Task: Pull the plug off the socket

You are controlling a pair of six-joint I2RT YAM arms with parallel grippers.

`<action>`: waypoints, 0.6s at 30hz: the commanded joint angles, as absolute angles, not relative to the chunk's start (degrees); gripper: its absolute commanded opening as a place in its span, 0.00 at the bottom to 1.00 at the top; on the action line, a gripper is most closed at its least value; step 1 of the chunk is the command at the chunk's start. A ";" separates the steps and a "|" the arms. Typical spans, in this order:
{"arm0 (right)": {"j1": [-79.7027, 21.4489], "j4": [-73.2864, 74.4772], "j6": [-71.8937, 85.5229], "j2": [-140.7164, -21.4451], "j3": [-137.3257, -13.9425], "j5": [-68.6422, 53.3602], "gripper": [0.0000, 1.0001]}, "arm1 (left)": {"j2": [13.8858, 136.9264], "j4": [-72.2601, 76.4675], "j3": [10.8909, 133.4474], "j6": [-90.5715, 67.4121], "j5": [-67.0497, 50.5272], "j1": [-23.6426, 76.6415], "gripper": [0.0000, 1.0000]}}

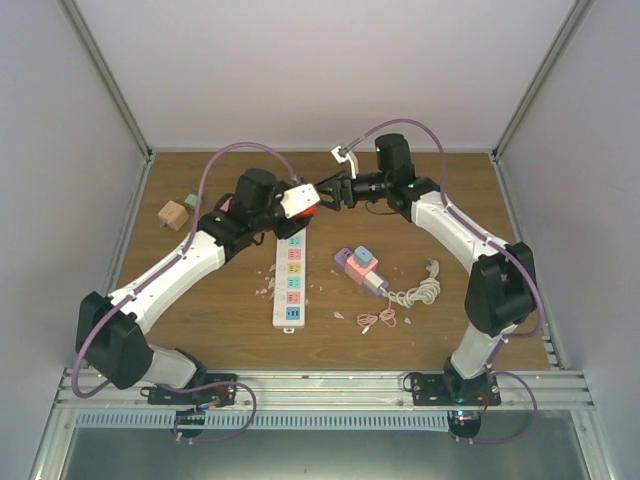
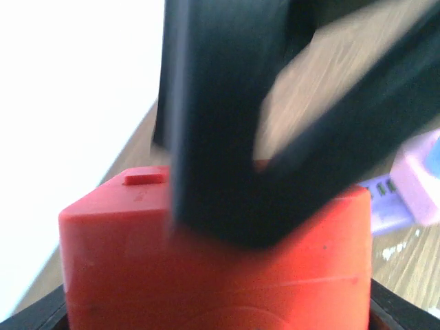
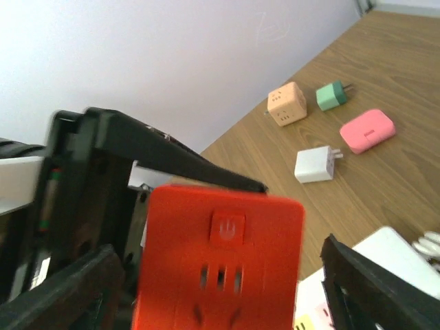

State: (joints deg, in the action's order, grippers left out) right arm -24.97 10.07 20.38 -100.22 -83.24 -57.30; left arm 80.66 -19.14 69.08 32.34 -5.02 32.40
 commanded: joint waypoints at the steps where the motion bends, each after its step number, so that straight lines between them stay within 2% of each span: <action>1: -22.85 11.39 13.45 -97.16 -83.29 -56.42 0.85 | 78.10 -22.06 66.97 31.31 -8.66 27.59 0.37; 5: -22.04 12.09 11.28 -96.14 -83.10 -56.13 0.99 | 76.98 -24.15 65.74 30.51 -12.33 22.62 0.36; 18: -21.73 16.68 -5.00 -91.39 -78.58 -52.14 1.00 | 74.49 -31.97 58.23 36.22 -15.22 -2.52 0.36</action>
